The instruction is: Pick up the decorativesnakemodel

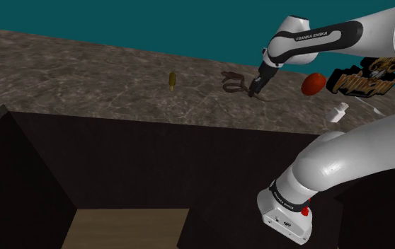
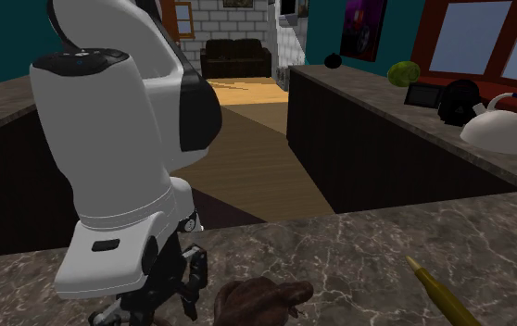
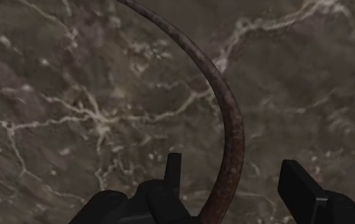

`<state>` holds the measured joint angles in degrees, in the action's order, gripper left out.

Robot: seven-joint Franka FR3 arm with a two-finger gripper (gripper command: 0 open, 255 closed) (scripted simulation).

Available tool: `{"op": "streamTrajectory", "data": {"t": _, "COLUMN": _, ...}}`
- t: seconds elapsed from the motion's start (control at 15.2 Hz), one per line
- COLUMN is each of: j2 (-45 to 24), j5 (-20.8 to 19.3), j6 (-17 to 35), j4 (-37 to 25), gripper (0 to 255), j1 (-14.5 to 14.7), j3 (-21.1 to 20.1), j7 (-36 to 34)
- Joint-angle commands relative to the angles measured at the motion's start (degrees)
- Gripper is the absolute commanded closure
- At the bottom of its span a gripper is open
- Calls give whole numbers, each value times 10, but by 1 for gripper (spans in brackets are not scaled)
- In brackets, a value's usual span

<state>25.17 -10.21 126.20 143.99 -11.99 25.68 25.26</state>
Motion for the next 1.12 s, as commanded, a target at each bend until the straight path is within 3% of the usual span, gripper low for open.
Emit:
{"op": "streamTrajectory", "data": {"t": 0.0, "j2": -1, "j5": 0, "j6": 2, "j4": 1, "gripper": 255, "j1": 0, "j3": 0, "j7": 0}}
{"op": "streamTrajectory", "data": {"t": 0.53, "j2": 0, "j5": 0, "j6": 2, "j4": 2, "gripper": 255, "j1": 0, "j3": 1, "j7": 0}}
{"op": "streamTrajectory", "data": {"t": 1.06, "j2": 24, "j5": 1, "j6": -66, "j4": -43, "gripper": 255, "j1": -1, "j3": -12, "j7": -4}}
